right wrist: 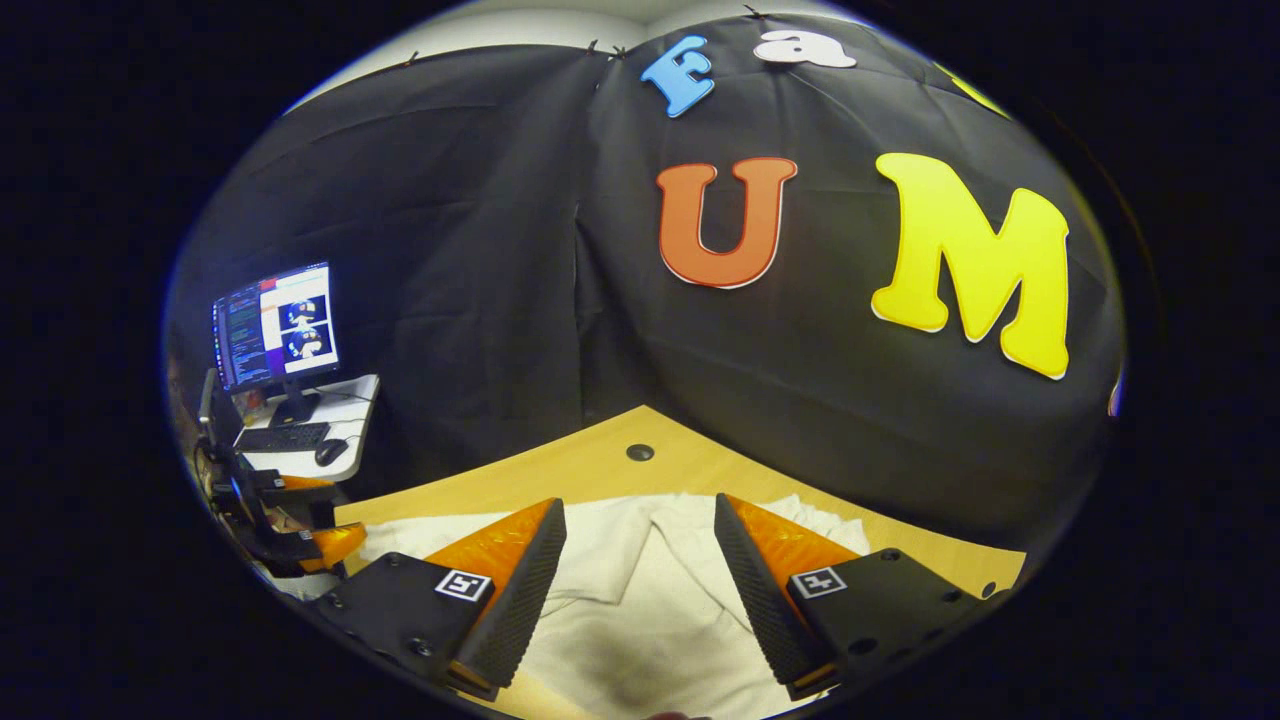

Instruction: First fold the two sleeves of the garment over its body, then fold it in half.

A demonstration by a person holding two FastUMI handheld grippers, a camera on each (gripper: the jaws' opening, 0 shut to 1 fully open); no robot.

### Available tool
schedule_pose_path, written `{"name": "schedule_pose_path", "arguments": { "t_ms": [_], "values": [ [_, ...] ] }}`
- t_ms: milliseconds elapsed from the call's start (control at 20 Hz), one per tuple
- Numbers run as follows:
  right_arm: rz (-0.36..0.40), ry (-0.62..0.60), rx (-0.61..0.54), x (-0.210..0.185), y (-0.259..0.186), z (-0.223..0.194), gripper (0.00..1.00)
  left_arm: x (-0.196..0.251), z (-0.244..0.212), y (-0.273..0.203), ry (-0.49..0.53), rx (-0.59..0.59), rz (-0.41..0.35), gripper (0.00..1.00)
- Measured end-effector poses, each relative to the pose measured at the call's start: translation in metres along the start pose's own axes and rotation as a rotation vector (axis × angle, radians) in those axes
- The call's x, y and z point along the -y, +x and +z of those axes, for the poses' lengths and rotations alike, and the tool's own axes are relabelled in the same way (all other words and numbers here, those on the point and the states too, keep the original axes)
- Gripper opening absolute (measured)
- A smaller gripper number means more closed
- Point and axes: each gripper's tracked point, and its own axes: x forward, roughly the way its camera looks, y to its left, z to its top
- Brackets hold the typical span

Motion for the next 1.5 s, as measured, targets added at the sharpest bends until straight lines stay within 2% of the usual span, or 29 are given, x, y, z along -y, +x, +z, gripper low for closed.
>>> {"name": "schedule_pose_path", "arguments": {
  "t_ms": [200,350,500,700,850,950,1000,1100,1150,1200,1250,1300,1400,1450,1500],
  "values": [
    [0.008,-0.026,-0.056,-0.011,-0.032,-0.032,0.93,-0.029,-0.059,0.015,0.035,-0.098,0.012,1.0],
    [0.001,-0.002,-0.077,-0.013,-0.044,-0.039,0.93,-0.041,-0.091,0.03,0.045,-0.163,-0.012,1.0],
    [-0.02,-0.013,-0.081,-0.009,-0.046,-0.04,0.92,-0.042,-0.116,0.045,0.033,-0.234,-0.081,1.0],
    [-0.021,-0.042,-0.078,-0.018,-0.053,-0.039,0.93,-0.037,-0.115,0.049,0.049,-0.233,-0.168,0.99],
    [-0.016,-0.032,-0.071,-0.02,-0.053,-0.038,0.93,-0.033,-0.122,0.047,-0.037,-0.266,-0.225,0.96],
    [-0.018,-0.024,-0.068,-0.022,-0.054,-0.038,0.93,-0.031,-0.12,0.047,-0.041,-0.289,-0.231,0.86],
    [-0.024,-0.026,-0.076,-0.021,-0.054,-0.04,0.93,-0.03,-0.119,0.047,-0.033,-0.305,-0.237,0.86],
    [-0.027,-0.018,-0.083,-0.024,-0.055,-0.041,0.93,-0.024,-0.118,0.046,-0.031,-0.324,-0.267,0.78],
    [-0.032,-0.013,-0.083,-0.024,-0.06,-0.045,0.93,-0.021,-0.118,0.048,-0.024,-0.33,-0.277,0.67],
    [-0.036,-0.005,-0.083,-0.024,-0.063,-0.047,0.93,-0.019,-0.117,0.048,-0.027,-0.337,-0.283,0.61],
    [-0.041,0.002,-0.085,-0.024,-0.066,-0.049,0.93,-0.019,-0.117,0.046,-0.034,-0.344,-0.29,0.51],
    [-0.043,0.007,-0.085,-0.023,-0.068,-0.05,0.93,-0.014,-0.117,0.046,-0.038,-0.349,-0.307,0.47],
    [-0.048,0.011,-0.081,-0.022,-0.072,-0.051,0.93,-0.016,-0.113,0.046,-0.047,-0.345,-0.294,0.23],
    [-0.054,0.012,-0.081,-0.021,-0.075,-0.053,0.93,-0.016,-0.114,0.046,-0.064,-0.354,-0.289,0.08],
    [-0.059,0.016,-0.083,-0.019,-0.077,-0.055,0.93,-0.015,-0.112,0.045,-0.09,-0.36,-0.288,0.04]
  ]
}}
